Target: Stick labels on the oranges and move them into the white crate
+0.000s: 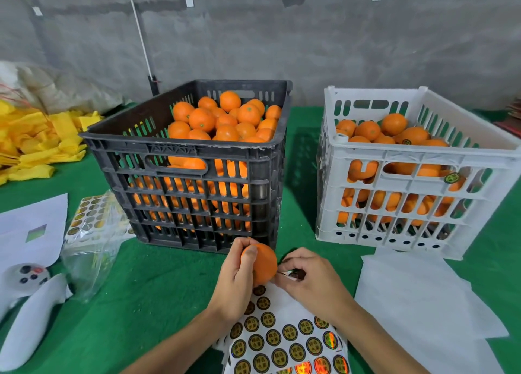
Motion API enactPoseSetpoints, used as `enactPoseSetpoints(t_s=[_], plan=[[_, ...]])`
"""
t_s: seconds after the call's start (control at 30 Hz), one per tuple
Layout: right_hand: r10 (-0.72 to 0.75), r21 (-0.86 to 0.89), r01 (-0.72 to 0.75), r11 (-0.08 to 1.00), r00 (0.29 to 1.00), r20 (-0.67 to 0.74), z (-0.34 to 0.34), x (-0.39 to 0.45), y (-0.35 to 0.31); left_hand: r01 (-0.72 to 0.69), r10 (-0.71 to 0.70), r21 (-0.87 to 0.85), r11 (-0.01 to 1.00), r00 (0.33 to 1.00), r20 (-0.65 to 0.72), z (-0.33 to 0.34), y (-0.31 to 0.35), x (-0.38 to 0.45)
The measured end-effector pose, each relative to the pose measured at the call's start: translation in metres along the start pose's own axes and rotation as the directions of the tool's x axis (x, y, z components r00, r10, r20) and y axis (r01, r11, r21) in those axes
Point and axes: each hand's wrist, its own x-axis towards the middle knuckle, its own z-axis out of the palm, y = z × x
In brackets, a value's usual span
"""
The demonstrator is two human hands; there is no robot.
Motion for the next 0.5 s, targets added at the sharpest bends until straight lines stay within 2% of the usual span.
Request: enactPoseSetpoints(t_s=[0.2, 0.37, 0.5], plan=[[-0.060, -0.136, 0.052, 0.989, 0.997, -0.052, 0.0037, -0.0019, -0.0027, 0.048, -0.050, -0.043, 0.998, 0.998, -0.033, -0.0018, 0.0022, 0.0018], [0.093, 0.079, -0.087, 0.993, 0.993, -0.072, 0.0038, 0.0018, -0.0045, 0.027, -0.027, -0.023, 0.999, 1.000, -0.016, -0.0009, 0.0024, 0.0025], [0.160, 0.106, -0.152, 0.983, 0.985, -0.069, 0.0040, 0.0058, -0.0039, 0.026, -0.026, -0.026, 0.999, 1.000, 0.000, -0.0006, 0.0018, 0.0032]])
